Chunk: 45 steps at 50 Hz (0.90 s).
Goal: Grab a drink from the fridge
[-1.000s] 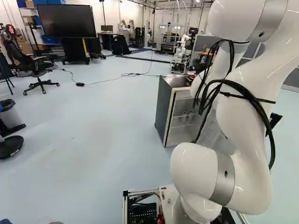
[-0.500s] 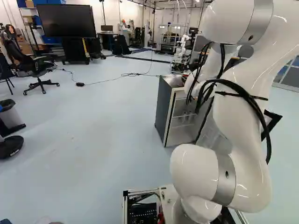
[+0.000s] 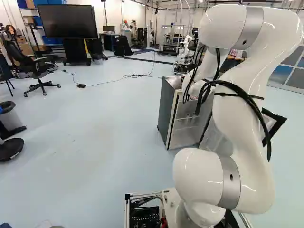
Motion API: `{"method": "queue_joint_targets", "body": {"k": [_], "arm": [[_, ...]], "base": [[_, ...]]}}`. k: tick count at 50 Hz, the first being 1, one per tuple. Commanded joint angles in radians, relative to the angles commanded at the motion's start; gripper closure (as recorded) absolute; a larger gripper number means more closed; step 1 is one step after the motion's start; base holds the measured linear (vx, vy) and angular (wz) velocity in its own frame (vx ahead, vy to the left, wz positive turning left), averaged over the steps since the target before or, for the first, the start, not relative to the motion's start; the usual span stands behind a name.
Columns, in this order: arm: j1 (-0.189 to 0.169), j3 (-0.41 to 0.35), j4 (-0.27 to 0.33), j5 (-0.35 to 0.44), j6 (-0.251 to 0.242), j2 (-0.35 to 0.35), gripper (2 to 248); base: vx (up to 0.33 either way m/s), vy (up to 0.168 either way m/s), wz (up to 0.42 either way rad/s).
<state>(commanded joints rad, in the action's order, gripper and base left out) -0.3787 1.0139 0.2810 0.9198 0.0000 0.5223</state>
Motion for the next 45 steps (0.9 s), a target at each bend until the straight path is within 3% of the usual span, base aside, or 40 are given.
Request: {"method": "queue_joint_targets", "body": {"k": [36, 37, 41, 42, 45], "arm": [[0.015, 0.025, -0.012, -0.01, 0.0, 0.019, 161], [0.015, 0.025, -0.012, -0.01, 0.0, 0.019, 135], [0.015, 0.025, -0.012, -0.01, 0.0, 0.019, 135], [0.015, 0.025, -0.012, -0.01, 0.0, 0.019, 101], [0.015, 0.025, -0.012, -0.01, 0.0, 0.019, 101]], "base": [[0.0, 0.0, 0.0], [0.0, 0.0, 0.0], [0.0, 0.0, 0.0], [0.0, 0.0, 0.0], [0.0, 0.0, 0.0]]}}
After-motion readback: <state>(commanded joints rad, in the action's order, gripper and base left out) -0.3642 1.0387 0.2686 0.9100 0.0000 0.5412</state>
